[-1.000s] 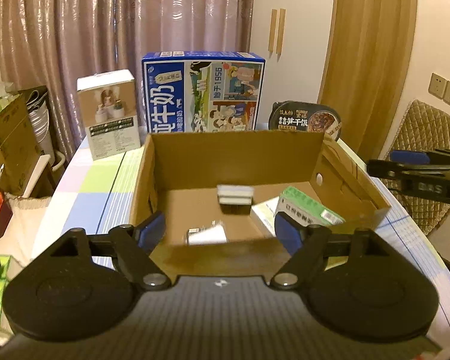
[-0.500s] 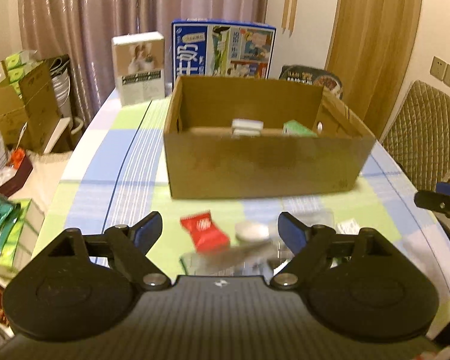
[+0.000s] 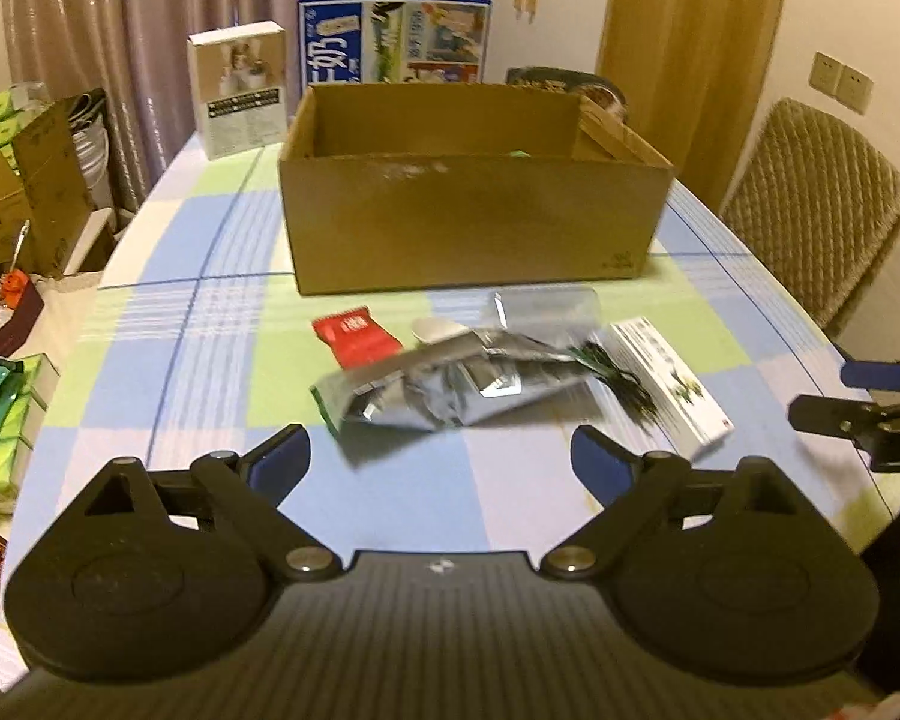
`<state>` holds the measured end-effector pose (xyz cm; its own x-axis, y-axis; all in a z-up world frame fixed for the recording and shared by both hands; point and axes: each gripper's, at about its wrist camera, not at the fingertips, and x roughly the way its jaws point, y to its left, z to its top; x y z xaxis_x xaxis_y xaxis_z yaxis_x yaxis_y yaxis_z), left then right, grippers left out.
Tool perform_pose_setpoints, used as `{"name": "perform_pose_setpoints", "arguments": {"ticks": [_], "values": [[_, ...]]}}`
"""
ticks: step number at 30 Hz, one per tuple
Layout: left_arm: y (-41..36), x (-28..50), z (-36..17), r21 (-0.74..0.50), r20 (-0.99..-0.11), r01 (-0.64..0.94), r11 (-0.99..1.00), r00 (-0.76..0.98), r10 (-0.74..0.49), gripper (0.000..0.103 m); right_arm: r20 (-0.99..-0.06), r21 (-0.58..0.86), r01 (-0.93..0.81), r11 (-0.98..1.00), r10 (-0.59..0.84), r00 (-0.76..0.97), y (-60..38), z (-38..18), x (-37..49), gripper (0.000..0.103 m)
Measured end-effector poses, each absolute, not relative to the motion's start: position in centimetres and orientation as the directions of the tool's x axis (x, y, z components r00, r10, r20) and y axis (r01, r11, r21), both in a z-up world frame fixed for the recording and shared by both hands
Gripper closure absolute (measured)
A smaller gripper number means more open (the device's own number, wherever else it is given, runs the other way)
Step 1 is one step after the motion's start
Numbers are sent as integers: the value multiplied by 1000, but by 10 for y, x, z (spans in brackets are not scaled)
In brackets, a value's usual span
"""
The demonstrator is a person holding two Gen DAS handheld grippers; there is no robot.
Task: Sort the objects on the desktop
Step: 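Move both grippers back over the remaining items on the table, then grasp the white ointment box with the right gripper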
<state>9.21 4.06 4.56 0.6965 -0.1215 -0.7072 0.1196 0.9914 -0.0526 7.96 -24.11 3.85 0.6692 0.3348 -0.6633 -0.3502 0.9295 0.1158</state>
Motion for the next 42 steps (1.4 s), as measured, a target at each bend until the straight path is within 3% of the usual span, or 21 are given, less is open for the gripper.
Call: {"name": "perform_pose_setpoints", "arguments": {"ticks": [12,19,32,34,37,42], "values": [[13,92,24,-78,-726,158,984,668,-164,11,-694,78,-390,917,331,639,-227,9,101,13],[0,107,10,-68,-741,168,983,651,-163,12,-724,88,-402,911,336,602,-221,-13,122,34],[-24,131,-15,-76,-769,225,971,606,-200,18,-756,109,-411,905,344,557,-219,-34,149,55],[-27,134,-17,-80,-772,234,969,600,-209,19,-759,111,-414,904,346,551,-220,-36,152,67],[-34,137,-21,-75,-774,242,967,598,-210,21,-760,111,-402,909,339,555,-224,-34,153,67],[-50,145,-27,-93,-774,275,957,585,-243,34,-751,83,-359,929,296,590,-245,-30,151,68]]}}
